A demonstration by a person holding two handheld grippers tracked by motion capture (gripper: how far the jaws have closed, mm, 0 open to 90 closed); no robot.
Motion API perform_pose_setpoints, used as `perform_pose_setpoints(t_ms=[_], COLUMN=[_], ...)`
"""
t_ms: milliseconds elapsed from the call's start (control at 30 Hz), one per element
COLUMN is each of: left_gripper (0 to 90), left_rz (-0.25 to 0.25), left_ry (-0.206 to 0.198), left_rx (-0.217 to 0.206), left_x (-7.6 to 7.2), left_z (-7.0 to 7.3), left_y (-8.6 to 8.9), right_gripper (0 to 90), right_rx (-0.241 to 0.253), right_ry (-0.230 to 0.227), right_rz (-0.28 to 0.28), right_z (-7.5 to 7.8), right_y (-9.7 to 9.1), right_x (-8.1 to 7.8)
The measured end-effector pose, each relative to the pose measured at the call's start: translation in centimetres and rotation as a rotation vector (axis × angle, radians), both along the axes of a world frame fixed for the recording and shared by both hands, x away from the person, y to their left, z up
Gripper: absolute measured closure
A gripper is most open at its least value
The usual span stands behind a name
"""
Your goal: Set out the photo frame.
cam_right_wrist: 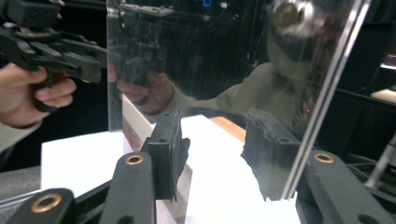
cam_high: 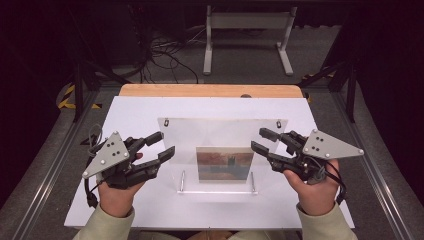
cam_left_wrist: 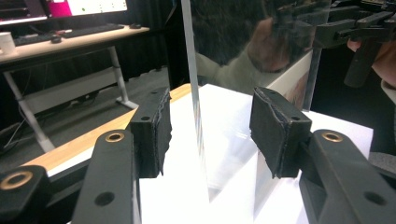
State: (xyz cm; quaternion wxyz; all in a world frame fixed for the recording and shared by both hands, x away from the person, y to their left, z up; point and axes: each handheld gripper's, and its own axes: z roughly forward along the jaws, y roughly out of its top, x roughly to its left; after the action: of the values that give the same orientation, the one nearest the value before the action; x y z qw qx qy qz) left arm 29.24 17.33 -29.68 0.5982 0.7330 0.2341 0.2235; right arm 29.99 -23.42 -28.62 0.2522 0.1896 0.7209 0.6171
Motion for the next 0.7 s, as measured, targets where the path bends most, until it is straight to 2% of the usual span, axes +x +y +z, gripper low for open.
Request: perform_pose_setpoints(t_ms=[167,333,533,700], left_gripper=[47.4,47.4,47.3,46.8], left_rz=[0.020,0.036,0.045,0.047], left_ry=[0.032,0.043,0.062,0.073], left_rx=[0.007,0.014,0.012,0.011], left_x=[0.7,1.1,1.5,1.8], left_z=[-0.8,-1.1,-1.5,-1.7], left_y=[0.3,0.6,0.9,1.2], right_gripper=[52.8,52.3,53.7,51.9], right_rx=[-0.004,-0.005,-0.044,-0.044], right_ry=[0.036,0.056,0.072,0.084], right_rz=[-0.016,-0.042,-0.081,-0.072], right_z=[-0.8,-1.3,-1.9,-2.1], right_y=[-0.3,-0.7,-1.0,-1.0], right_x=[1.0,1.8,2.4,2.5])
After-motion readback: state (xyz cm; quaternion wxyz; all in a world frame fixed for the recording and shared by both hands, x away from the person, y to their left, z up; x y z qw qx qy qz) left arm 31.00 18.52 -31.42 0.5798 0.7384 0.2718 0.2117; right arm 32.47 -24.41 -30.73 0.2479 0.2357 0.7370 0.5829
